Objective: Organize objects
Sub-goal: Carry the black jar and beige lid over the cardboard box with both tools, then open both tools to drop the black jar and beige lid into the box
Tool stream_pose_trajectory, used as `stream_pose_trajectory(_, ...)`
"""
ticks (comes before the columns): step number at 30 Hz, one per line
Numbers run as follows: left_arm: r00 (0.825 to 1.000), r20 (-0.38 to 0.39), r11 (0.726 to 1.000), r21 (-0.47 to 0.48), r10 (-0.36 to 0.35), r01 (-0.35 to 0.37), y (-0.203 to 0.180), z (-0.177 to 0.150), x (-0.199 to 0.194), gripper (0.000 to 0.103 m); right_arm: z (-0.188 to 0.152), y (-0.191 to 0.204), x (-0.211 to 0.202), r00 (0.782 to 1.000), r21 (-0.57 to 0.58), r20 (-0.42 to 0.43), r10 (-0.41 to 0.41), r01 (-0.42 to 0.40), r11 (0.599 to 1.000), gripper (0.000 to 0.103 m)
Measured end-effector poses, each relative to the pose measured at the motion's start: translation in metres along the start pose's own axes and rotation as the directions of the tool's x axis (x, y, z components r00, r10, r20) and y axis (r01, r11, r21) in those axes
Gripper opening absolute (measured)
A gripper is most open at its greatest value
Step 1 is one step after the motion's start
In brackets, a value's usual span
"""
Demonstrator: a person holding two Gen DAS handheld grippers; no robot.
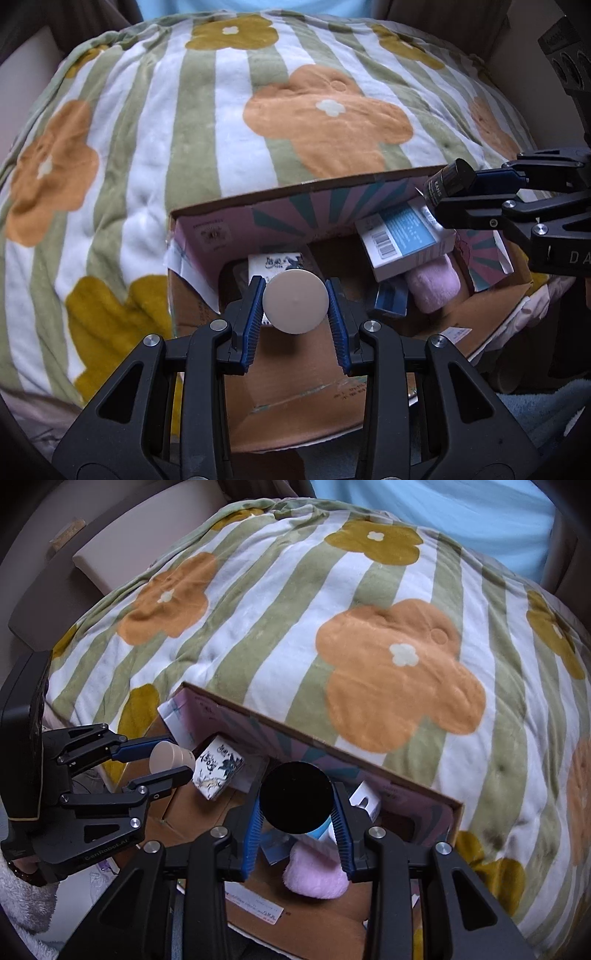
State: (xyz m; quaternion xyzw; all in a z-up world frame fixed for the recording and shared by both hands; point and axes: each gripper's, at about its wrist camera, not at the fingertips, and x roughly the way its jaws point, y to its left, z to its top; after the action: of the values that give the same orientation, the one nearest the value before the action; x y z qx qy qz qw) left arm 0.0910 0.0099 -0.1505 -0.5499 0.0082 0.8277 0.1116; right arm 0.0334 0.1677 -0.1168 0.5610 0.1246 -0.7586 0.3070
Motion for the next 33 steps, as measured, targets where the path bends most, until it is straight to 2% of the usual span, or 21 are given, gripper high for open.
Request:
stream_pose_trajectory(8, 1.0, -0.023, 1.0, 0.007, 0.001, -0.001, -0.008, -0.007, 0.01, 0.03, -0.025, 0.011, 0.019, 0.998, -0.025, -0.052, 0.04, -0.041, 0.999, 0.033)
stream_pose_trajectory(16, 0.998, -0.047, 0.997, 0.07, 0.03, -0.027, -0.014, -0.009, 0.019, 0.03, -0.033, 0.015, 0.027, 0.996, -0.073, -0.064, 0.056, -0.06, 0.996, 0.033)
stream_pose_trajectory(20, 0.999, -0.029, 0.994, 0.112, -0.016, 0.019, -0.018, -0.011, 0.018, 0.031, -0.035, 0.015, 0.033, 0.995, -0.066, -0.077, 0.06, -0.065, 0.996, 0.033)
stream_pose_trajectory(21, 0.999, -0.028, 0.992, 0.122, -0.023, 0.026, -0.02, -0.011, 0.017, 0.033, -0.035, 0.016, 0.034, 0.995, -0.065, -0.079, 0.064, -0.069, 0.996, 0.035)
stream_pose_trajectory(22, 0.999, -0.031, 0.99, 0.137, -0.029, 0.033, -0.022, -0.012, 0.016, 0.044, -0.036, 0.015, 0.034, 0.995, -0.065, -0.075, 0.065, -0.07, 0.995, 0.042)
stream_pose_trajectory(23, 0.999, -0.035, 0.988, 0.153, -0.024, 0.029, -0.024, -0.013, 0.016, 0.081, -0.037, 0.015, 0.032, 0.996, -0.069, -0.063, 0.068, -0.072, 0.995, 0.062)
stream_pose_trajectory(24, 0.999, -0.031, 0.985, 0.171, -0.008, 0.013, -0.026, -0.014, 0.015, 0.102, -0.038, 0.015, 0.03, 0.996, -0.075, -0.051, 0.073, -0.076, 0.994, 0.09)
stream_pose_trajectory(25, 1.0, -0.02, 0.982, 0.189, 0.0, 0.003, -0.028, -0.016, 0.013, 0.103, -0.039, 0.015, 0.028, 0.996, -0.082, -0.043, 0.077, -0.081, 0.993, 0.101)
stream_pose_trajectory(26, 1.0, -0.021, 0.98, 0.199, -0.007, 0.011, -0.029, -0.016, 0.012, 0.103, -0.04, 0.014, 0.025, 0.997, -0.09, -0.034, 0.072, -0.075, 0.993, 0.103)
stream_pose_trajectory(30, 0.999, -0.031, 0.979, 0.206, -0.006, 0.012, -0.028, -0.017, 0.011, 0.103, -0.042, 0.008, 0.017, 1.0, -0.083, -0.008, 0.005, -0.005, 0.997, 0.103)
stream_pose_trajectory(33, 1.0, -0.028, 0.98, 0.2, -0.008, 0.014, -0.026, -0.017, 0.009, 0.103, -0.043, 0.001, 0.014, 1.0, -0.048, -0.002, -0.009, 0.009, 0.999, 0.103)
